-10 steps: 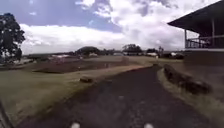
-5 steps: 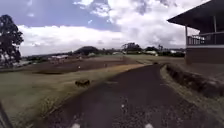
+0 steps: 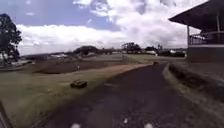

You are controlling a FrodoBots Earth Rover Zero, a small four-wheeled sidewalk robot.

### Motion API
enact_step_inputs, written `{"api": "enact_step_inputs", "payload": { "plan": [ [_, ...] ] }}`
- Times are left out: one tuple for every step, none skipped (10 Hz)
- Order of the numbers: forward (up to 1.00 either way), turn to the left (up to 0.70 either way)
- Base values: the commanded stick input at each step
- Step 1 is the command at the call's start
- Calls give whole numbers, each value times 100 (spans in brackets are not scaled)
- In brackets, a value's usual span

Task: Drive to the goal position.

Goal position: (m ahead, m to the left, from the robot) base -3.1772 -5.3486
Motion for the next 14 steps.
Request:
{"api": "enact_step_inputs", "payload": {
  "plan": [
    [70,0],
    [70,-15],
    [70,-35],
    [70,-35],
    [70,-35],
    [70,-35],
    [70,-35],
    [70,-35],
    [70,-35],
    [70,-35],
    [70,-35],
    [70,-35],
    [70,-28],
    [70,-2]
  ]
}}
